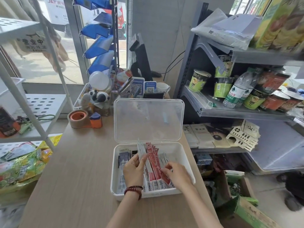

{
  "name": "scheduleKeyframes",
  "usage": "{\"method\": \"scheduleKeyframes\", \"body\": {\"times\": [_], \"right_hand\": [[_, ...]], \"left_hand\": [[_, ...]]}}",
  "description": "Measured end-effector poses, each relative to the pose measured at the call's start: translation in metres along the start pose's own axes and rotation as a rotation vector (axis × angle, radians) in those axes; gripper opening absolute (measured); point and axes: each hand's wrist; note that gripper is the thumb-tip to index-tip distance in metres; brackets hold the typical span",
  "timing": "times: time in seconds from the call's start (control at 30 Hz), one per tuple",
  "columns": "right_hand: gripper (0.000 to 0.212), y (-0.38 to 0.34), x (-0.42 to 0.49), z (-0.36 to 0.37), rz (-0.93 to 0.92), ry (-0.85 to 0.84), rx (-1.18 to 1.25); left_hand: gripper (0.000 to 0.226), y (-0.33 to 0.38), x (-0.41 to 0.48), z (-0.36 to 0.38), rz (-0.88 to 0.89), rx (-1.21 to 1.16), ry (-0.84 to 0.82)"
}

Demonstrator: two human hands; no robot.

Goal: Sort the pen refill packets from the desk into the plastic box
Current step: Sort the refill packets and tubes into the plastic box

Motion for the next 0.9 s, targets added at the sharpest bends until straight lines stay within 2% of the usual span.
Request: {"method": "scheduleKeyframes", "body": {"times": [0.07, 0.2, 0.33, 0.5, 0.6, 0.77, 0.9], "right_hand": [[0.013, -0.001, -0.002, -0.001, -0.013, -0.040, 0.011], [0.010, -0.003, -0.005, -0.003, -0.024, -0.046, 0.002], [0.006, -0.003, -0.006, -0.008, -0.039, -0.026, 0.107], [0.006, -0.007, -0.002, -0.018, -0.060, 0.042, 0.227], [0.010, -0.013, 0.001, -0.016, -0.073, 0.052, 0.294], [0.011, -0.022, -0.001, -0.003, -0.073, 0.080, 0.424], [0.010, -0.026, -0.003, 0.007, -0.080, 0.099, 0.442]], "left_hand": [[0.016, -0.003, 0.001, -0.001, -0.016, 0.035, 0.034], [0.041, -0.006, 0.003, -0.001, -0.038, 0.134, 0.069], [0.045, -0.012, 0.006, -0.002, -0.091, 0.164, 0.090], [0.037, -0.014, 0.007, -0.003, -0.169, 0.165, 0.087], [0.020, -0.015, 0.007, -0.002, -0.181, 0.142, 0.047], [0.023, -0.012, 0.008, -0.002, -0.185, 0.146, 0.015], [0.036, -0.013, 0.007, -0.003, -0.159, 0.112, 0.013]]}}
Point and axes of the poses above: each hand's wrist, its own x-axis towards the middle knuckle, its own z-axis out of the palm, y = z × x, and after that the axes turned 15 degrees about -y, right-handed
